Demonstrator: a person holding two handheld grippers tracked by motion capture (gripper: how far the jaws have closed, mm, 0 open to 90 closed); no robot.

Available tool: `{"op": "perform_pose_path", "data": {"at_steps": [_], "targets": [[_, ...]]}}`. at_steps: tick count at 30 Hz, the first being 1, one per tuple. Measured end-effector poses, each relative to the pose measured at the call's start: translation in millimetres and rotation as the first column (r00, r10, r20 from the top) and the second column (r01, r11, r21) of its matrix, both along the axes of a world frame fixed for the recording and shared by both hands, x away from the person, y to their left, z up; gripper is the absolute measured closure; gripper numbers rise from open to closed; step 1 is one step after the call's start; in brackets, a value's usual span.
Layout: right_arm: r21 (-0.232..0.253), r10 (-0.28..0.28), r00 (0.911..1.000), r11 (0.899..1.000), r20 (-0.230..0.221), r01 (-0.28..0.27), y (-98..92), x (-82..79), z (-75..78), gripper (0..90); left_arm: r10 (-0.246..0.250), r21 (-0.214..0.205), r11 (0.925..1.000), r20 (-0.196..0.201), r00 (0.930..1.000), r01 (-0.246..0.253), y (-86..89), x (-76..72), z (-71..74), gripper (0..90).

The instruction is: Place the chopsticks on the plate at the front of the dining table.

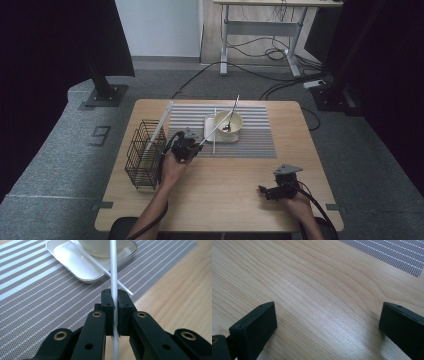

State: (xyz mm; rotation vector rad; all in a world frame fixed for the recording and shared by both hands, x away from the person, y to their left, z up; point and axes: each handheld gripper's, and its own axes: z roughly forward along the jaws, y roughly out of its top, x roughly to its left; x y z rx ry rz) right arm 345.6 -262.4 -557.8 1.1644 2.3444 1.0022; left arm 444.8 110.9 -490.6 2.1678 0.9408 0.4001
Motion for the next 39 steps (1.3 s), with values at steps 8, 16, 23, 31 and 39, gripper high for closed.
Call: {"op": "perform_pose_path", "data": {"at_steps": [8,16,23,31,39], "targets": [[0.000,0.002,1.0000,1.000,-0.001,-0.002,0.1,0.0,0.0,0.6,0.033,0.019,0.9993,0.001,0.9995,-0.033,-2.1,17.1,-4.6,85.4],[-0.001,0.003,1.0000,1.000,0.001,-0.003,0.0,0.1,0.0,0.6,0.074,0.037,0.9966,-0.002,0.9972,-0.074,1.1,33.7,-6.3,85.4],[-0.001,0.003,1.0000,1.000,0.001,-0.003,0.1,0.1,-0.1,0.6,0.110,0.052,0.9927,-0.017,0.9938,-0.109,3.0,47.0,-12.2,85.4],[-0.001,0.003,1.0000,1.000,0.001,-0.003,0.0,0.2,-0.1,0.6,0.139,0.077,0.9878,-0.048,0.9891,-0.135,2.8,60.0,-24.2,85.4],[-0.001,0.003,1.0000,1.000,0.001,-0.003,0.0,0.2,-0.1,0.5,0.139,0.090,0.9872,-0.071,0.9878,-0.132,-4.2,64.6,-33.9,85.3]]}}
